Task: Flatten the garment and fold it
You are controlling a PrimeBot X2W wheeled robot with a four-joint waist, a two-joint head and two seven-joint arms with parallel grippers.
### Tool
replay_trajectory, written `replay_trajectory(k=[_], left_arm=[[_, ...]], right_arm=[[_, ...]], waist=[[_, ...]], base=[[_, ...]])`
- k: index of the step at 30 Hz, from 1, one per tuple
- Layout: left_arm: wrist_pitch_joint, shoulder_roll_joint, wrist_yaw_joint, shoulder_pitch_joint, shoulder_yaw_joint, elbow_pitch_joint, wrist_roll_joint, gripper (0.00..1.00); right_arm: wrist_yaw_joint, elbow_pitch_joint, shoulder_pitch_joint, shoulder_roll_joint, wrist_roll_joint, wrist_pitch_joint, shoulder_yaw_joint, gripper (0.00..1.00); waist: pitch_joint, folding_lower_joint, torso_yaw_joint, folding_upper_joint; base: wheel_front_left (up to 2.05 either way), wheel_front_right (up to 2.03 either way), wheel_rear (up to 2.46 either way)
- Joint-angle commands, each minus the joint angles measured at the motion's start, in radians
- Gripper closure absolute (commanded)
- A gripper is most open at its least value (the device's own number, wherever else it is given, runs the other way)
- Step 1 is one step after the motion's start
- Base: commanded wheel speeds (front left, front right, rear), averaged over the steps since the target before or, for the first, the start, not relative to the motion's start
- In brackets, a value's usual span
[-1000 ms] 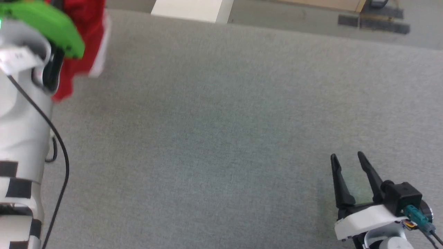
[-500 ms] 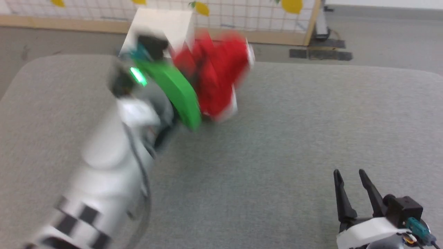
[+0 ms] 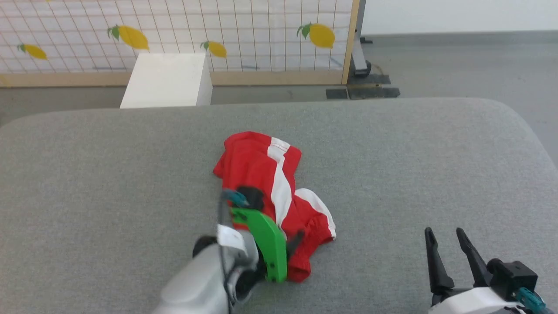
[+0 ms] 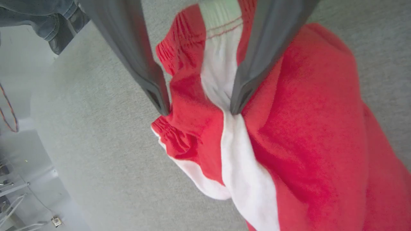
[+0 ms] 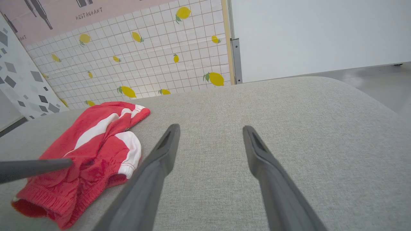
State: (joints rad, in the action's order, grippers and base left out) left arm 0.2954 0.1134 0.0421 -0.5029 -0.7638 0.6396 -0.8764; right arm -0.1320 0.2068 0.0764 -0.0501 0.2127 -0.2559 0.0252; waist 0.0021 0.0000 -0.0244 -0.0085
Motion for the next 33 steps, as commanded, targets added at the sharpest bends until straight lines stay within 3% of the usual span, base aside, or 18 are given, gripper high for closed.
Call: replay_trajectory(k=[1, 8, 14, 18, 23, 24, 29, 33], left_arm=[[-0.029, 0.011, -0.01, 0.003, 0.035, -0.03, -0.024, 0.0], [-0.245, 0.106, -0.058, 0.009, 0.227, -0.217, -0.063, 0.0], [-0.517, 0.274, -0.148, 0.091, 0.31, -0.336, 0.119, 0.0], [-0.555, 0.324, -0.216, 0.194, 0.374, -0.416, 0.221, 0.0], [-0.557, 0.3, -0.263, 0.361, 0.475, -0.546, 0.313, 0.0], [-0.557, 0.261, -0.27, 0.461, 0.524, -0.589, 0.341, 0.0], [-0.557, 0.2, -0.253, 0.564, 0.57, -0.617, 0.372, 0.0], [-0.557, 0.165, -0.232, 0.595, 0.6, -0.624, 0.393, 0.0]], right_arm=[[0.001, -0.005, 0.016, 0.0, 0.01, -0.006, 0.007, 0.0], [0.001, -0.011, 0.031, 0.0, 0.016, -0.006, 0.019, 0.0], [0.001, -0.008, 0.026, 0.0, 0.021, -0.006, 0.008, 0.0], [0.001, -0.009, 0.025, 0.0, 0.016, -0.006, -0.001, 0.0], [0.001, 0.0, 0.026, 0.0, 0.007, -0.006, -0.01, 0.0], [0.001, 0.013, 0.024, 0.0, 0.001, -0.005, -0.016, 0.0], [0.001, 0.011, 0.012, 0.0, -0.018, 0.033, -0.051, 0.0], [0.001, -0.02, -0.02, 0.0, -0.045, 0.129, -0.139, 0.0]], waist=[[-0.018, 0.0, 0.002, 0.0085], [-0.039, 0.0, 0.046, 0.0085], [-0.047, 0.0, 0.075, 0.0085], [-0.045, 0.0, 0.093, 0.0085], [-0.042, 0.0, 0.105, 0.0085], [-0.042, 0.0, 0.106, 0.0085], [-0.036, 0.0, 0.11, 0.0085], [-0.028, 0.0, 0.116, 0.0085]], base=[[0.0, 0.0, 0.0], [0.0, 0.0, 0.0], [0.0, 0.0, 0.0], [0.0, 0.0, 0.0], [0.0, 0.0, 0.0], [0.0, 0.0, 0.0], [0.0, 0.0, 0.0], [0.0, 0.0, 0.0]])
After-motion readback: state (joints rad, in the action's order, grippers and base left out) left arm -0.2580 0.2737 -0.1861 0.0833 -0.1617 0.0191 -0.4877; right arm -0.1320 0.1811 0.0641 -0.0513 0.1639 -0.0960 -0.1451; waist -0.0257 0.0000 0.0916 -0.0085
